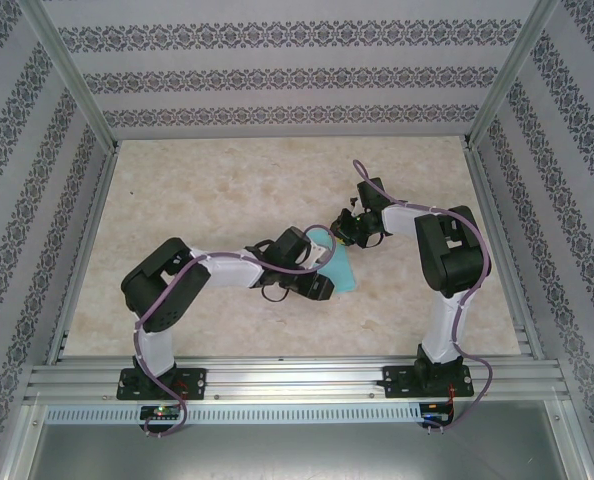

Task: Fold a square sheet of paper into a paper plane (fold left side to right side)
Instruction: First fold the square sheet of paper in half at the center of the table.

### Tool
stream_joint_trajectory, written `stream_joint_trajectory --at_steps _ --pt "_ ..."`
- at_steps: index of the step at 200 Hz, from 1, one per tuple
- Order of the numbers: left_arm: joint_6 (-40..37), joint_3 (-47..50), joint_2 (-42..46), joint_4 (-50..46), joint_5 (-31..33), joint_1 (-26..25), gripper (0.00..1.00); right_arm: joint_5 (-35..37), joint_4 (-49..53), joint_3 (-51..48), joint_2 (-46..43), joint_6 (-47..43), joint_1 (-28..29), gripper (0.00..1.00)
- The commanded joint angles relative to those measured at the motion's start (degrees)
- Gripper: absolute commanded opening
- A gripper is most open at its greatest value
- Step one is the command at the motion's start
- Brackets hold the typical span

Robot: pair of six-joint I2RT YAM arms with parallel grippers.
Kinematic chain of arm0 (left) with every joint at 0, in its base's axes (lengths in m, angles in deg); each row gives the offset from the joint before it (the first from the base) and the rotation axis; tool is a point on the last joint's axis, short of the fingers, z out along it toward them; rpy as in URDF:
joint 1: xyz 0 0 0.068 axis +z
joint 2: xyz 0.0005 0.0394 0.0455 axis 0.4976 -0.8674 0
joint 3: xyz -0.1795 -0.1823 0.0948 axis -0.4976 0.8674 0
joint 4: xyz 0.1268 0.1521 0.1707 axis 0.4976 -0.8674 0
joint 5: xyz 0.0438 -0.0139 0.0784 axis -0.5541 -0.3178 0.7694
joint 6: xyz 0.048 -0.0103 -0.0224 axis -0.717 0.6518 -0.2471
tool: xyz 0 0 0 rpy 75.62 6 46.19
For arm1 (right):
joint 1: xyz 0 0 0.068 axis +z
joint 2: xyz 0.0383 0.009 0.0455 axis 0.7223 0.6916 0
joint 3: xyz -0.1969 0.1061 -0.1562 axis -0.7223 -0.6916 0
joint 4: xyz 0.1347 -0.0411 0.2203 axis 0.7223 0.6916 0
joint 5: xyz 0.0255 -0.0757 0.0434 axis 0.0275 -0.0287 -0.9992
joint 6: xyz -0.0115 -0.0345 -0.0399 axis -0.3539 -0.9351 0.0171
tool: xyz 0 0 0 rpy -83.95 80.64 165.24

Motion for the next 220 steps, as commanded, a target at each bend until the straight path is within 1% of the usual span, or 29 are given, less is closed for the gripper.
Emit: stream_joint_trajectory --at_steps 1,93,122,146,186,220 --pt "0.4 1.7 1.5 -5.3 -2.1 -2.0 0.54 4.1 3.1 0.1 2.8 -0.8 0.3 0.13" --pt "-0.9 0.5 3.4 -7.2 -1.4 -3.9 0.56 4.0 3.1 0.2 3.0 -0.9 0.4 0.13" --pt "0.2 1.2 7.4 -5.9 -0.2 -2.8 0.57 4.0 3.2 0.3 2.8 -0.9 0.4 0.13" --pt "0.6 0.0 8.2 -5.5 0.1 -1.2 0.58 4.0 3.3 0.3 2.8 -0.9 0.4 0.13" --pt "-1.3 -4.2 3.1 -6.4 0.2 -0.2 0.58 4.0 3.3 0.3 2.7 -1.0 0.5 0.13" --pt "-0.1 -5.8 -1.0 -3.3 1.1 0.3 0.58 4.0 3.2 0.2 2.8 -0.9 0.5 0.13"
